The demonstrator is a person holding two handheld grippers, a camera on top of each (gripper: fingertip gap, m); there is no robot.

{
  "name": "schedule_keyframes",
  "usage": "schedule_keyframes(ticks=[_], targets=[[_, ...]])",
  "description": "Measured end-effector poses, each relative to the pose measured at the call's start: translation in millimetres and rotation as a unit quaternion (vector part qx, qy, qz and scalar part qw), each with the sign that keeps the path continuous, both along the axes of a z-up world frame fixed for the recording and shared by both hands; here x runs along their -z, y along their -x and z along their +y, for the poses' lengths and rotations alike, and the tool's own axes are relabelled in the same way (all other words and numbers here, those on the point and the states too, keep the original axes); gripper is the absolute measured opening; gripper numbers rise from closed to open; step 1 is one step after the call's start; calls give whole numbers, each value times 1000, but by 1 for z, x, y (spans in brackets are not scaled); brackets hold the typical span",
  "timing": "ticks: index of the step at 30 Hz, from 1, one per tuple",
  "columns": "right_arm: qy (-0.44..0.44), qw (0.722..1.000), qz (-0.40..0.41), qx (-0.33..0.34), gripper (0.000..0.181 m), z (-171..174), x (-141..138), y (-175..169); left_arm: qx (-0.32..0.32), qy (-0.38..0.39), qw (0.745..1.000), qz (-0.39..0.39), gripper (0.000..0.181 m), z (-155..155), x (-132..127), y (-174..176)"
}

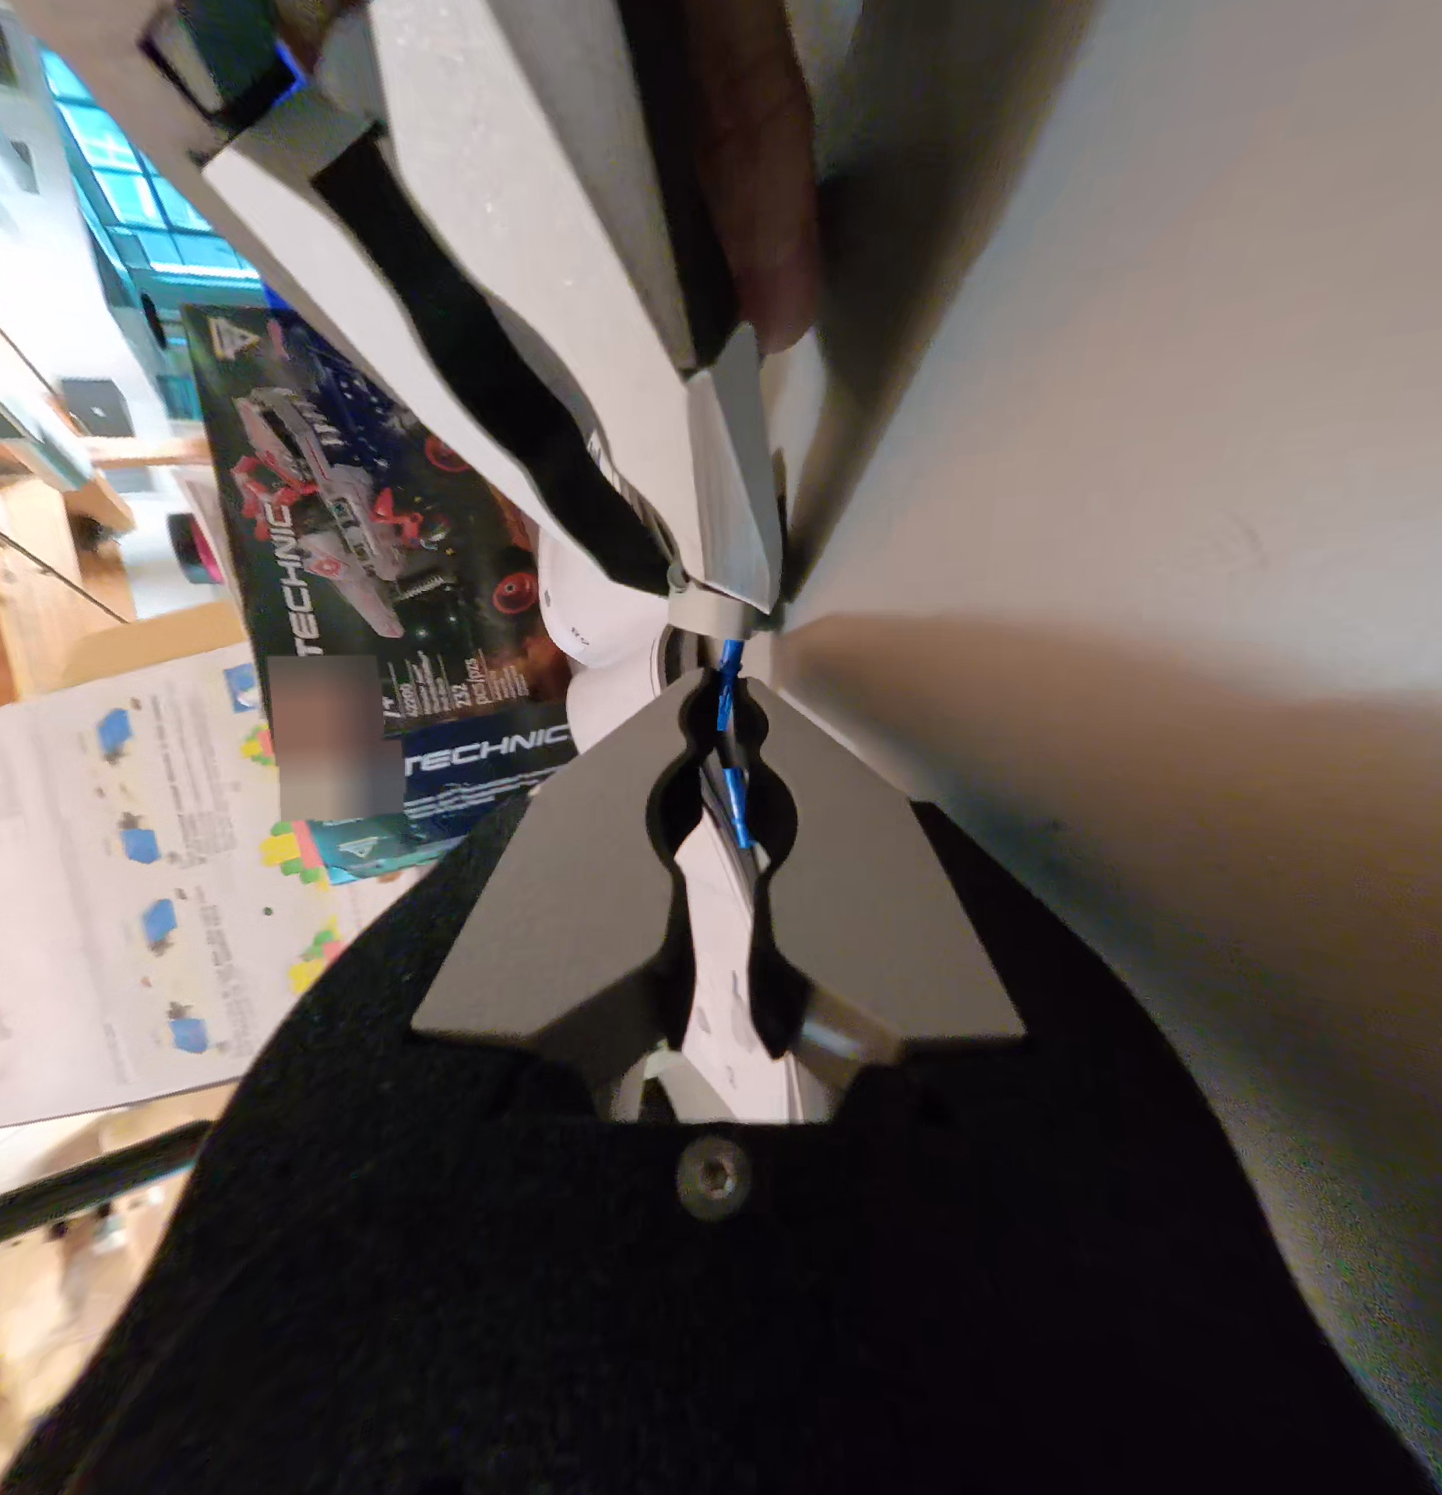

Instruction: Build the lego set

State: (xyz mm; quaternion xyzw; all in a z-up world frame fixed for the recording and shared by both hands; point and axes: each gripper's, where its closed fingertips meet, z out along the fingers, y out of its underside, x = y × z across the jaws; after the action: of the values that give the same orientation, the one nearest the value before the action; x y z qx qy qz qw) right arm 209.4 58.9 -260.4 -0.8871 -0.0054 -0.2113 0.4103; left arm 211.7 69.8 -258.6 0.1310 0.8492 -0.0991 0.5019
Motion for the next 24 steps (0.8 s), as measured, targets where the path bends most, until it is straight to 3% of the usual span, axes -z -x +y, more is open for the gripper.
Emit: schedule_keyframes(ticks=[1, 8, 24], targets=[[0, 1000, 0, 2, 25, 0, 0, 0, -5, 9, 1000, 7, 0, 0, 0, 1], [-1, 1000, 9, 7, 25, 1, 0, -1, 13, -34, 999, -27, 0, 0, -1, 0], [-1, 1000, 13, 18, 24, 1, 0, -2, -85, -3, 996, 6, 0, 3, 0, 2]])
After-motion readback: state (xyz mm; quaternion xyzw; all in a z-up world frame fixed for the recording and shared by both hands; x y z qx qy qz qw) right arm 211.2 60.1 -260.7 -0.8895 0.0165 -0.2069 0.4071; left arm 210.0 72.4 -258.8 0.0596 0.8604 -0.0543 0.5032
